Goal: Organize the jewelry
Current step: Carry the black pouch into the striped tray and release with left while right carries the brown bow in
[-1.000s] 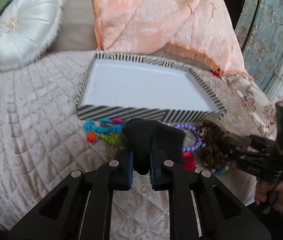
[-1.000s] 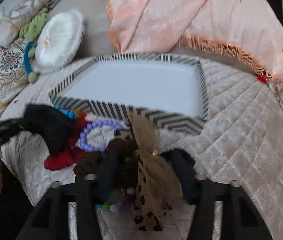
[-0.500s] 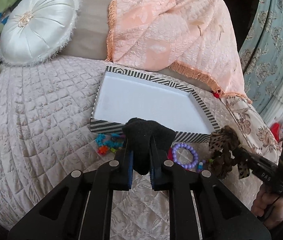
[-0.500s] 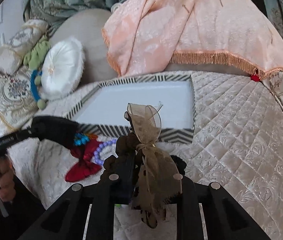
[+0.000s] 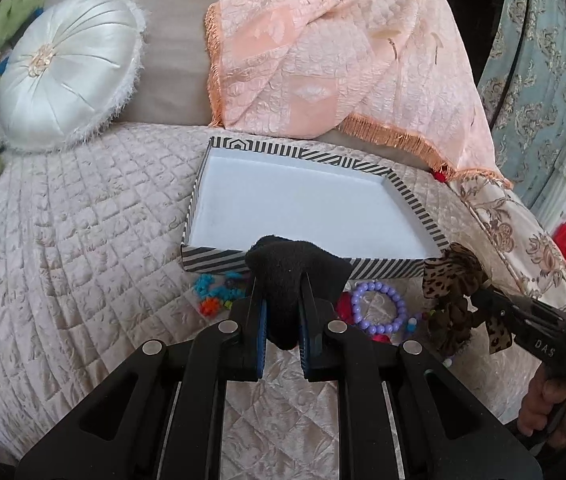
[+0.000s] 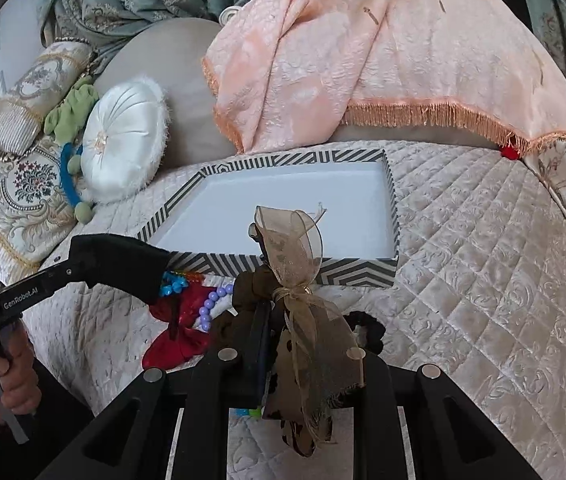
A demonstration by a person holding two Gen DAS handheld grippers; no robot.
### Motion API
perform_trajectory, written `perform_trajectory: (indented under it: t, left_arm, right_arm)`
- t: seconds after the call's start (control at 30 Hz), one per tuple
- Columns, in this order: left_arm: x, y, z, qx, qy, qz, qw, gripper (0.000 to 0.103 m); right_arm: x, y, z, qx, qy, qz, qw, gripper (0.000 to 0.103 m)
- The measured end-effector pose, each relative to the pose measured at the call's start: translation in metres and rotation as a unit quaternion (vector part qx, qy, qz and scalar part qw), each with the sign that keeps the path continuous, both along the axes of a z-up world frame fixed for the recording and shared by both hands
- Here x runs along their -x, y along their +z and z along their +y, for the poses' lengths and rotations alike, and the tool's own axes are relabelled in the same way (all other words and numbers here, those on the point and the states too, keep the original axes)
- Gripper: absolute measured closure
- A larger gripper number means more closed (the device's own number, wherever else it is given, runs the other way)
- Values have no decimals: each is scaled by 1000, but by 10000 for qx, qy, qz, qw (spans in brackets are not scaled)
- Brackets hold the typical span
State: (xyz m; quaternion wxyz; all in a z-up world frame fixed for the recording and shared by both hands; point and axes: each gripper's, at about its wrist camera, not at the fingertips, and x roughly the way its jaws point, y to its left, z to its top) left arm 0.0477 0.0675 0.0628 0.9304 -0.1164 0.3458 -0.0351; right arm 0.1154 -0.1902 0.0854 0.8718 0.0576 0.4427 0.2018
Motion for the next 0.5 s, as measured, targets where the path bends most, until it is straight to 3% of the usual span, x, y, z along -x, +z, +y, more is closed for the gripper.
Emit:
perform_trajectory:
  t: [0.33, 0.5]
  left_arm:
    - [1, -5, -7, -234, 4, 41, 9997, 92]
    - [2, -5, -11, -368, -6, 28, 9993, 92]
  right_arm:
    - [10, -2, 9, 139, 75, -170, 9997, 85]
    - [9, -7, 12, 162, 78, -45, 9998, 85]
